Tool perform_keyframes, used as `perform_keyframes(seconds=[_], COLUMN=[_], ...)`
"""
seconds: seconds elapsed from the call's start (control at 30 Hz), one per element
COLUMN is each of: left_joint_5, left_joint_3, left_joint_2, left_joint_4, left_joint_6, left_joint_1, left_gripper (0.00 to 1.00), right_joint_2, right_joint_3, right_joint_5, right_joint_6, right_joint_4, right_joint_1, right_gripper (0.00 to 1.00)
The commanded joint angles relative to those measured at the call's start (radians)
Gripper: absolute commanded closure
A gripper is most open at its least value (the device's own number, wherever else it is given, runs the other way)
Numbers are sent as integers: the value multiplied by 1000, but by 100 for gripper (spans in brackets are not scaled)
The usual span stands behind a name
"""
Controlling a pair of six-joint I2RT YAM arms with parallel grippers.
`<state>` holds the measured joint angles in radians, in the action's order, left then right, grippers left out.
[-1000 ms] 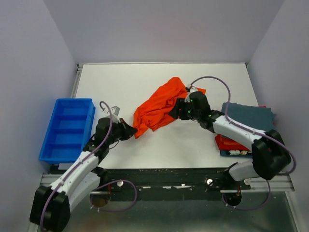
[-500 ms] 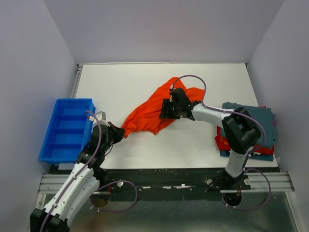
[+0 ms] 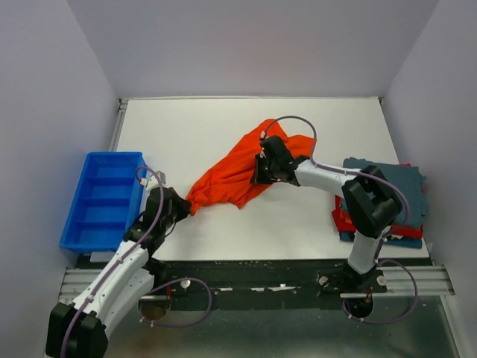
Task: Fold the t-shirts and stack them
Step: Move the tshirt to the center of the board
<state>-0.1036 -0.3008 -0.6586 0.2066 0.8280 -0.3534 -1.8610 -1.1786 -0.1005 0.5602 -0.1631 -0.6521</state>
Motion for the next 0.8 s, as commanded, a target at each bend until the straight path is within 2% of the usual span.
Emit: perform_keyframes(seconds=[0.0,0.03,0.1,0.23,0.37,0.4,0.47,0.5,0.53,0.57,0.6,0.63,0.67,0.77], left_joint_5=[-74,-83,-81,45,70,91,149,178,197,188,179,173,162,111], left_joint_3=[-67,-83,-153,-279,-435,-480,-549,-569,-572,-567,-558,-549,-543,-525], left_joint_2=[-90,-117,-225,-399,-594,-639,-708,-735,-754,-763,-768,-768,-762,-707], left_joint_4=[-24,-33,-82,-151,-193,-200,-232,-257,-289,-312,-326,-329,-319,-276], left_joint_6=[20,20,20,37,14,-4,-55,-85,-108,-116,-118,-115,-110,-121], left_joint_1=[34,50,126,272,298,298,298,300,300,303,309,323,333,344], left_gripper=[100,100,100,100,100,100,100,100,94,69,38,16,11,8], right_joint_2=[132,164,287,387,439,439,439,448,460,474,493,508,522,555], right_joint_3=[68,95,184,256,283,274,258,260,263,266,267,267,269,278], right_joint_5=[-34,-53,-18,-5,-45,-50,-59,-15,28,71,123,146,157,218], right_joint_6=[-39,-49,-106,-161,-264,-287,-275,-269,-270,-270,-272,-270,-264,-212], right_joint_4=[14,25,36,69,142,142,132,132,132,129,125,117,108,71], right_joint_1=[-9,-17,-121,-315,-512,-561,-569,-569,-567,-566,-558,-540,-512,-420], right_gripper=[99,99,99,99,99,90,49,34,26,20,16,16,16,23])
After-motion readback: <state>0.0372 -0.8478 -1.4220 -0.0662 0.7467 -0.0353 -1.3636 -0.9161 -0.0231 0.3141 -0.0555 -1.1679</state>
